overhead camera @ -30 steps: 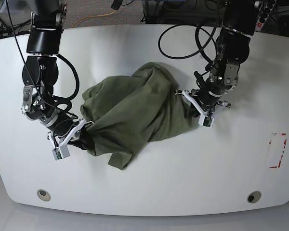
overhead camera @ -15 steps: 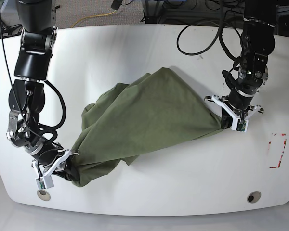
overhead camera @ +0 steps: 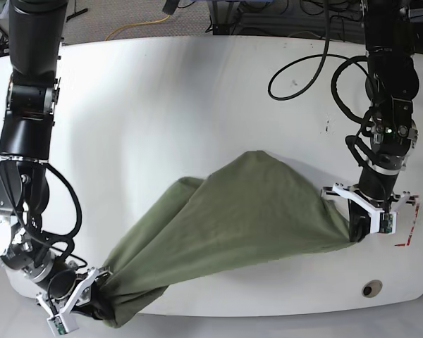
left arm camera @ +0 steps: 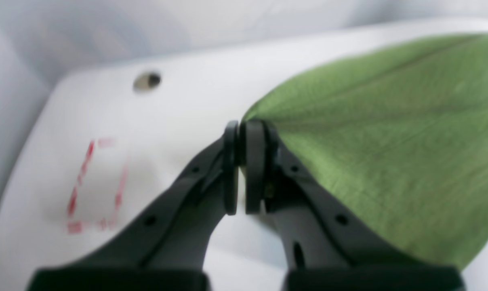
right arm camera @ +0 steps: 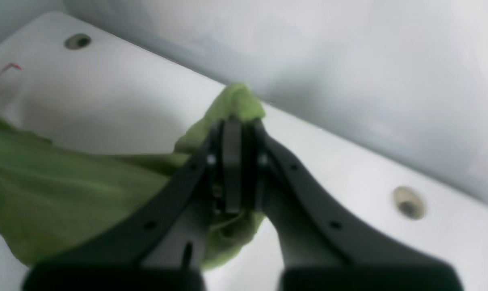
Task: Fold the T-shirt properly
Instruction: 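Lift the shirt with both grippers and stretch it between them, then lay the shirt flat by dragging both grippers across the table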
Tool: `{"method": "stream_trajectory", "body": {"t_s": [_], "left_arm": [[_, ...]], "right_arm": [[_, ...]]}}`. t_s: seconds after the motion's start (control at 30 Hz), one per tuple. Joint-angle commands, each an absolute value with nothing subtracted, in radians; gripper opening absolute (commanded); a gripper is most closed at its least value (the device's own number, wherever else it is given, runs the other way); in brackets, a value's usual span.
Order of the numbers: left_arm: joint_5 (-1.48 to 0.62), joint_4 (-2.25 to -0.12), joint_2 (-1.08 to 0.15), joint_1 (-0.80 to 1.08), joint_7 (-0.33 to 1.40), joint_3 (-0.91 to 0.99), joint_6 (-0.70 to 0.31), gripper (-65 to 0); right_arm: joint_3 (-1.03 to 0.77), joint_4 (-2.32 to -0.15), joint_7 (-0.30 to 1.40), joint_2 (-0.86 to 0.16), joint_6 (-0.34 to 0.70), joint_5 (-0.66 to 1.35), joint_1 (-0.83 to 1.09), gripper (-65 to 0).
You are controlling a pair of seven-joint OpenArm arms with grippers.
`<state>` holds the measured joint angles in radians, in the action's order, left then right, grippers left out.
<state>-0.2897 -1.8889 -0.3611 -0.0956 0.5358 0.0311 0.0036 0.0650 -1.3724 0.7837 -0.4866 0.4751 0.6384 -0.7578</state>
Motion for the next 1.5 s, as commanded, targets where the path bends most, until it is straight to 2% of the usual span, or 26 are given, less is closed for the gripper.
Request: {"method": "stream_trajectory", "body": {"t_s": [0.0, 0.33, 0.57, 0.7, 0.9, 1.07, 1.2, 1.47], "left_arm": [[-0.282, -1.911, -0.378, -0.154, 0.515, 0.039, 0.013, -64.6], [-0.278, -1.951, -0.38, -0.363, 0.599, 0.071, 0.013, -64.6], [-0.278, -1.952, -0.438, -0.392, 0.599, 0.035, 0.012, -64.6], [-0.285, -1.956, -0.466, -0.357, 0.601, 0.005, -0.004, -64.6], [-0.28, -1.982, -0.466, -0.231, 0.608, 0.007, -0.099, -64.6], [-0.285, -2.011, -0.463, -0.087, 0.679, 0.007, -0.165, -64.6], [-0.283, -2.011, -0.463, 0.041, 0.673, 0.008, -0.203, -65.0], [-0.282, -2.011, -0.456, 0.231, 0.671, 0.008, -0.206, -65.0]], "right_arm": [[0.084, -1.389, 0.748, -0.526, 0.475, 0.654, -0.846, -65.0], [0.114, -1.395, 0.799, -0.567, 0.476, 0.665, -1.027, -65.0], [0.111, -1.415, 0.8, -0.59, 0.476, 0.665, -1.017, -65.0], [0.062, -1.449, 0.8, -0.593, 0.476, 0.665, -0.92, -65.0], [-0.033, -1.52, 0.8, -0.59, 0.476, 0.665, -0.73, -65.0], [-0.147, -1.598, 0.8, -0.582, 0.476, 0.665, -0.521, -65.0], [-0.242, -1.658, 0.8, -0.532, 0.476, 0.665, -0.346, -65.0], [-0.378, -1.762, 0.8, -0.43, 0.476, 0.665, -0.051, -65.0]]}}
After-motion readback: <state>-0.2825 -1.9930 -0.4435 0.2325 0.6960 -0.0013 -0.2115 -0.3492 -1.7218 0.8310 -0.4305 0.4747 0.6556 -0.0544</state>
